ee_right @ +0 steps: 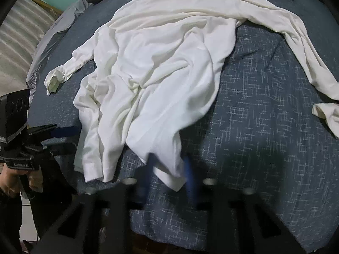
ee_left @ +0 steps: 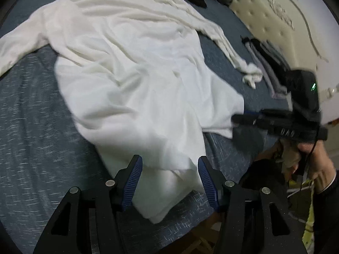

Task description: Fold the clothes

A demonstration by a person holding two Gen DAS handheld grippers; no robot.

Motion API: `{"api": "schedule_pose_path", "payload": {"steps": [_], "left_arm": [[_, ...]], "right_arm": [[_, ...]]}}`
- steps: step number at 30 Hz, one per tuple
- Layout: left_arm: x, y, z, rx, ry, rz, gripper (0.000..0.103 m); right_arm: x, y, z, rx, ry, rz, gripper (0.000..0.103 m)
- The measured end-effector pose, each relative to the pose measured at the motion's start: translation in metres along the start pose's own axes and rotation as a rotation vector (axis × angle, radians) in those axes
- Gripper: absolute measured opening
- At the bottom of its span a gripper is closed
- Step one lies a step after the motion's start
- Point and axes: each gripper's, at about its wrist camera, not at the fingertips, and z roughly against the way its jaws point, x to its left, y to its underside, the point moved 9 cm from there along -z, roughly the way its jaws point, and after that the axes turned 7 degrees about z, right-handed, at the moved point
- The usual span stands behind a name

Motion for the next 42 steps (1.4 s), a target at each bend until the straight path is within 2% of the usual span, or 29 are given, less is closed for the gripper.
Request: {"api": "schedule_pose_path", "payload": {"steps": [1,2,4,6,9,14,22,25,28,30,32,34,35,36,37,38,39,40,42], "left_arm": [[-0.002,0.002,-0.004,0.010,0.001,-0.009,0.055],[-0.005,0.005,-0.007,0.020,0.002,-0.018,0.047],[-0.003,0.006,-0.009,0.021,-0.009,-0.026,0.038],[-0.002,0.006,-0.009,0.022,-0.003,-0.022,0.017],[0.001,0.005,0.000,0.015,-0.010,-0.032,0.006],[0.016,-0.004,0.046,-0.043,-0.036,-0.053,0.003],[0.085,0.000,0.140,-0.119,-0.145,-0.021,0.001],[0.112,0.008,0.160,-0.140,-0.160,0.029,0.000],[0.133,0.018,0.162,-0.128,-0.178,0.059,0.000],[0.132,0.022,0.154,-0.123,-0.146,0.075,0.000],[0.125,0.024,0.144,-0.115,-0.105,0.082,0.001],[0.113,0.025,0.129,-0.101,-0.114,0.035,0.009],[0.106,0.026,0.124,-0.101,-0.123,0.021,0.029],[0.101,0.024,0.117,-0.107,-0.131,0.009,0.056],[0.100,0.022,0.113,-0.107,-0.128,0.006,0.064],[0.098,0.021,0.107,-0.101,-0.121,0.008,0.066],[0.098,0.021,0.100,-0.087,-0.122,0.010,0.066],[0.097,0.020,0.093,-0.073,-0.123,0.011,0.066],[0.100,0.021,0.083,-0.056,-0.139,0.011,0.066]], "right_arm": [[0.000,0.000,0.002,-0.008,-0.002,0.001,0.009],[0.000,0.000,0.004,-0.019,-0.001,0.001,0.006],[-0.001,0.000,0.010,-0.035,-0.004,0.001,0.005],[-0.001,0.000,0.015,-0.049,-0.009,-0.001,0.004],[-0.001,0.000,0.025,-0.071,-0.011,0.000,0.003],[-0.004,-0.003,0.050,-0.112,-0.009,0.006,0.002],[-0.039,0.003,0.098,-0.135,0.032,-0.017,0.002],[-0.057,0.010,0.103,-0.127,0.054,-0.047,0.002],[-0.075,0.017,0.098,-0.101,0.083,-0.075,0.002],[-0.088,0.023,0.092,-0.086,0.102,-0.100,0.002],[-0.102,0.028,0.085,-0.083,0.118,-0.139,0.002],[-0.112,0.031,0.082,-0.100,0.110,-0.189,0.003],[-0.115,0.032,0.081,-0.103,0.108,-0.206,0.003],[-0.118,0.033,0.080,-0.104,0.107,-0.220,0.007],[-0.119,0.035,0.079,-0.102,0.107,-0.223,0.017],[-0.119,0.037,0.078,-0.099,0.108,-0.221,0.025],[-0.120,0.040,0.076,-0.096,0.109,-0.219,0.046],[-0.120,0.042,0.075,-0.093,0.110,-0.217,0.055],[-0.119,0.046,0.073,-0.099,0.094,-0.212,0.055]]}}
